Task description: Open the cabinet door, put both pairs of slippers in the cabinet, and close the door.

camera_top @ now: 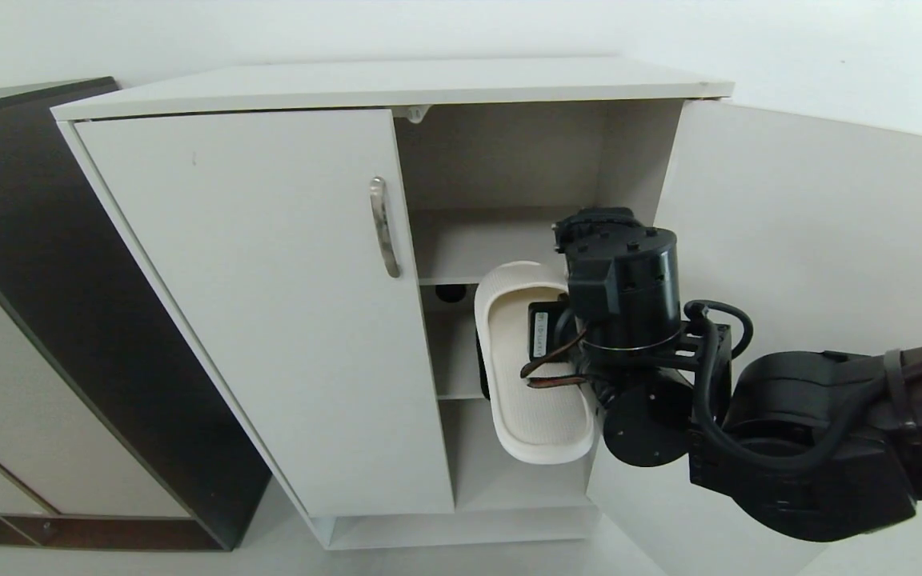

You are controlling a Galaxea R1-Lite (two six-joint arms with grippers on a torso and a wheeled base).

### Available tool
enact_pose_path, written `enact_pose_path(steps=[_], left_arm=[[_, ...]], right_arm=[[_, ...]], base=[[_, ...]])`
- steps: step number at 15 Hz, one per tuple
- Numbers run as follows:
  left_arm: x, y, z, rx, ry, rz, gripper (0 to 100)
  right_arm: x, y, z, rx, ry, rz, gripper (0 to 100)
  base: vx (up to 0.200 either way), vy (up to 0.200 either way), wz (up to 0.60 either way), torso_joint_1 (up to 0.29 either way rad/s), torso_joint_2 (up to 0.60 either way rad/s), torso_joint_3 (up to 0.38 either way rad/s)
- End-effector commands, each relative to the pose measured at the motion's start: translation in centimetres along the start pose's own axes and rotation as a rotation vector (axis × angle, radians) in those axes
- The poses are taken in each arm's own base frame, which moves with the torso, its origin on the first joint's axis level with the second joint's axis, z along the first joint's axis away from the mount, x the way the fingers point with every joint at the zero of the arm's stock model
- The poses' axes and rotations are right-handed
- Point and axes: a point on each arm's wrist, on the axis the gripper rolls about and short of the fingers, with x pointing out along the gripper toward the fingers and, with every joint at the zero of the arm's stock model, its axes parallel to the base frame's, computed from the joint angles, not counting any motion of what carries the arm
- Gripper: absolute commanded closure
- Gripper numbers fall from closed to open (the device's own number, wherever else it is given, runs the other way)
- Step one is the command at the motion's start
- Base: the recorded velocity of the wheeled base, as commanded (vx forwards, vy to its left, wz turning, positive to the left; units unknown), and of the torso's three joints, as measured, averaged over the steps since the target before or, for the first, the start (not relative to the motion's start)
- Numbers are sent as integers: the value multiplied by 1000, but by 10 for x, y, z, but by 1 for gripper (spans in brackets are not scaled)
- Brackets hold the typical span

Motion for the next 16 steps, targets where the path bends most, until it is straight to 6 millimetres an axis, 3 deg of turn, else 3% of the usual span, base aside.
enact_pose_path(steps=[1, 13, 16], left_arm=[[0, 0, 0, 0, 1, 0, 100], [0, 0, 0, 0, 1, 0, 100], [0, 0, 0, 0, 1, 0, 100]], right_arm=[[1, 0, 0, 0, 0, -3, 100], [14, 6, -6, 24, -25, 4, 100], [14, 7, -9, -34, -3, 61, 100]], base=[[200, 0, 0, -12, 2, 2], [200, 0, 0, 3, 5, 2], [0, 0, 0, 0, 0, 0]])
